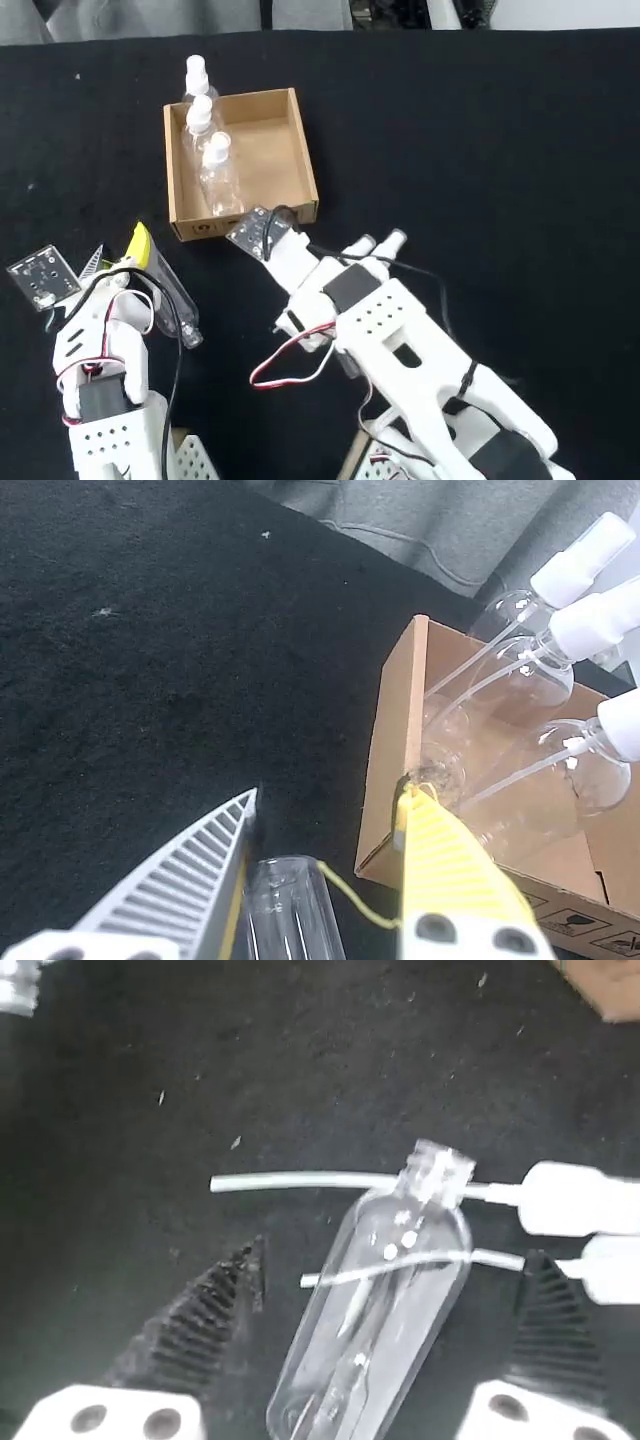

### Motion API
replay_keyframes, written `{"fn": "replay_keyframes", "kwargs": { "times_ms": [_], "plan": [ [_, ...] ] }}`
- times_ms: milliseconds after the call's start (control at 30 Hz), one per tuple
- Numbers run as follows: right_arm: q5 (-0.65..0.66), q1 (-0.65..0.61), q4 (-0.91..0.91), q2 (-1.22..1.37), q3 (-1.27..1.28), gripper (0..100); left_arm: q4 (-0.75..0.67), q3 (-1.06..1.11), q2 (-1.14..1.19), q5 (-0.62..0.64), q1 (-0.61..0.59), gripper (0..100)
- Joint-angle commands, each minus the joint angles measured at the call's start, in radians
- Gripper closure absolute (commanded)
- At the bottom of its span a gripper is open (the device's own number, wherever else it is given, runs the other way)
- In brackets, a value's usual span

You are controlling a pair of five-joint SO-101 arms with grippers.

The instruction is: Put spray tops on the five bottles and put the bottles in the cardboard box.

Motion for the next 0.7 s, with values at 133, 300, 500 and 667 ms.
{"fn": "replay_keyframes", "kwargs": {
  "times_ms": [133,300,500,667],
  "plan": [
    [-0.068,-0.012,0.064,-0.061,-0.087,66.5,0.000,0.024,-0.008,-0.008,-0.008,79],
    [-0.066,-0.012,0.061,-0.061,-0.067,66.5,0.000,0.024,-0.008,-0.008,-0.008,79],
    [-0.066,-0.014,0.032,-0.059,-0.018,66.5,0.000,0.024,-0.008,-0.008,-0.010,79],
    [-0.066,-0.014,0.032,-0.048,-0.016,66.6,0.000,0.024,-0.008,-0.008,-0.010,79]
  ]
}}
